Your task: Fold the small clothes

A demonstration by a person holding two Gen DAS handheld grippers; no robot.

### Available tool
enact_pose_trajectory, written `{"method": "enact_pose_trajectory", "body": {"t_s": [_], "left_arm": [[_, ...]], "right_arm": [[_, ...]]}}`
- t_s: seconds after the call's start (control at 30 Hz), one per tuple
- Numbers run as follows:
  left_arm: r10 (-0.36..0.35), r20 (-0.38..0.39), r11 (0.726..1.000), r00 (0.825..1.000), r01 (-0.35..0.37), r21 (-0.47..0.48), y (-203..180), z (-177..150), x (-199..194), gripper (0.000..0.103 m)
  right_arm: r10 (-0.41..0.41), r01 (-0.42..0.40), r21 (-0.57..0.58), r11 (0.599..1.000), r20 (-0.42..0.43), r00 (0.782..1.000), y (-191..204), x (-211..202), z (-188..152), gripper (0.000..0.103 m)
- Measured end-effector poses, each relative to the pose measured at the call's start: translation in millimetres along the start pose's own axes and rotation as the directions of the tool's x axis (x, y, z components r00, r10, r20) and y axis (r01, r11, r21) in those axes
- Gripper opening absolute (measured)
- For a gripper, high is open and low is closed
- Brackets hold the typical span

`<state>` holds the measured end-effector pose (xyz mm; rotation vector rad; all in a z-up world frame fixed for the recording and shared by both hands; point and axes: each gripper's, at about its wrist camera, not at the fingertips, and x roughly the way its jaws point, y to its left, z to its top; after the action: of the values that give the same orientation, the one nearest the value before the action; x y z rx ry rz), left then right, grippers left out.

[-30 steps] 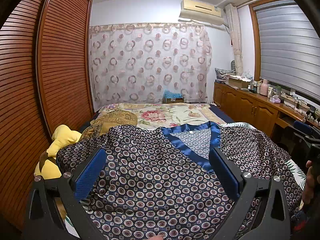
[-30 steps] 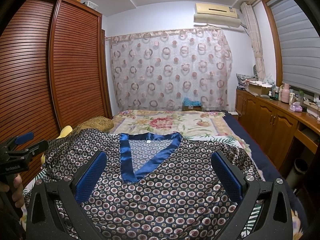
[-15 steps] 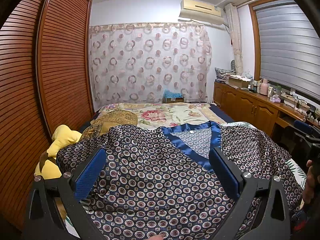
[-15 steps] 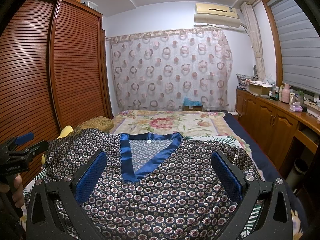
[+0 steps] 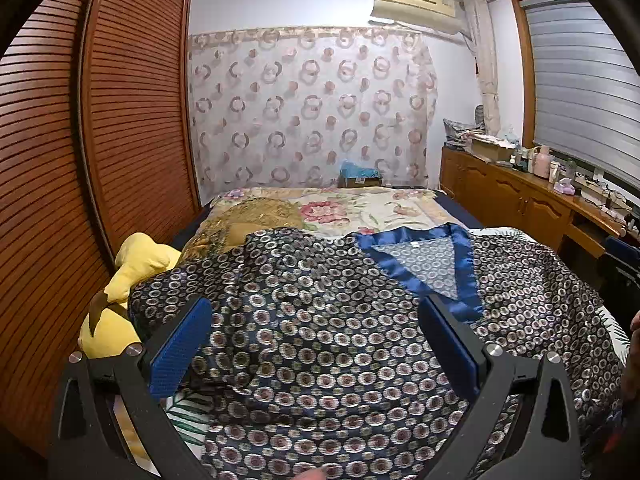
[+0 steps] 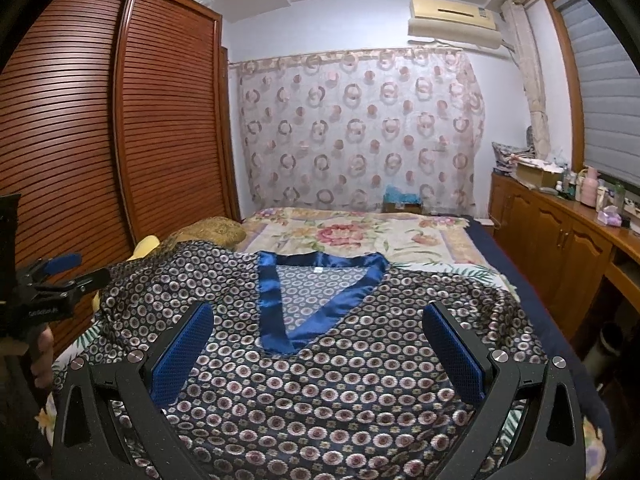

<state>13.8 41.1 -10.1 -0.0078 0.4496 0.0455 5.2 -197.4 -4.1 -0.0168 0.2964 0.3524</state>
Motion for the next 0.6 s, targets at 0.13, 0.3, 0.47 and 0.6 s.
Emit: {"method": "enact_pose_trajectory", "body": {"t_s": [0.13, 0.3, 0.47, 0.6], "left_arm": [[0.011, -0.016, 1.0, 1.0, -0.011, -0.005, 13, -3, 6, 0.103], [0.025, -0.041, 1.0, 0.999, -0.025, -0.006, 29, -9, 15, 0.103], [0.043, -0.09, 0.999, 0.995, -0.044, -0.016, 57, -20, 25, 0.103], [0.055, -0.117, 0.997, 0.992, -0.061, -0.045, 80, -28, 31, 0.103]], "right_arm": [[0.018, -0.018, -0.009, 1.0, -0.013, 1.0, 0, 3, 0, 0.103], [0.045, -0.046, -0.027, 0.999, -0.033, 0.998, 2, 7, 1, 0.103], [0.083, -0.087, -0.061, 0.994, -0.065, 0.994, 9, 15, 2, 0.103], [0.115, -0.123, -0.09, 0.988, -0.097, 0.989, 14, 25, 3, 0.103]]}}
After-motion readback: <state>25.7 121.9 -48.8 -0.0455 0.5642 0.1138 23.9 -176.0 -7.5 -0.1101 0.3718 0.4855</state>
